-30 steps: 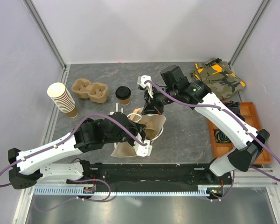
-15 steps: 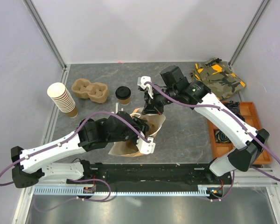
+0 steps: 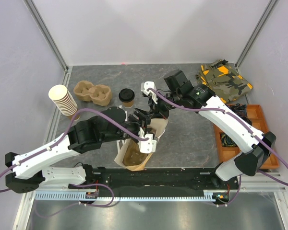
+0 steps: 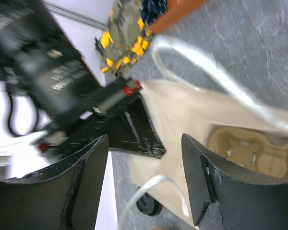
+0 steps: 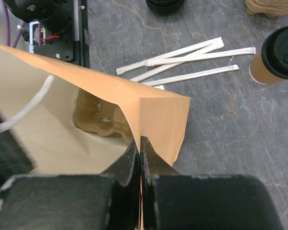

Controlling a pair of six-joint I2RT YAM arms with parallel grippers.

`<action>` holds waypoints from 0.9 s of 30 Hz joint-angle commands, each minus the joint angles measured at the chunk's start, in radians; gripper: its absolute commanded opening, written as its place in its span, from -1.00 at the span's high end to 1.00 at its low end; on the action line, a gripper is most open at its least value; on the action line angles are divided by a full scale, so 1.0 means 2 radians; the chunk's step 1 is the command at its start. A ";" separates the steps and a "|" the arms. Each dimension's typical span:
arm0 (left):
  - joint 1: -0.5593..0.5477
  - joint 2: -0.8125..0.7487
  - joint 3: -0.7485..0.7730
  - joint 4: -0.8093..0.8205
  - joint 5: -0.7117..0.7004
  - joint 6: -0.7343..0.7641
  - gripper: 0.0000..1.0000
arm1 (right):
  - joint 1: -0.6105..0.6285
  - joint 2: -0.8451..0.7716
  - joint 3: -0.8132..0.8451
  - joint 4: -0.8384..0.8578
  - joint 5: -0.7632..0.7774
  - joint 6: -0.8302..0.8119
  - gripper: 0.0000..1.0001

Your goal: Pack the takeout coffee

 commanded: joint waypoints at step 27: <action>0.128 -0.082 -0.001 0.131 -0.055 -0.327 -0.73 | 0.001 -0.176 -0.148 0.121 0.242 0.017 1.00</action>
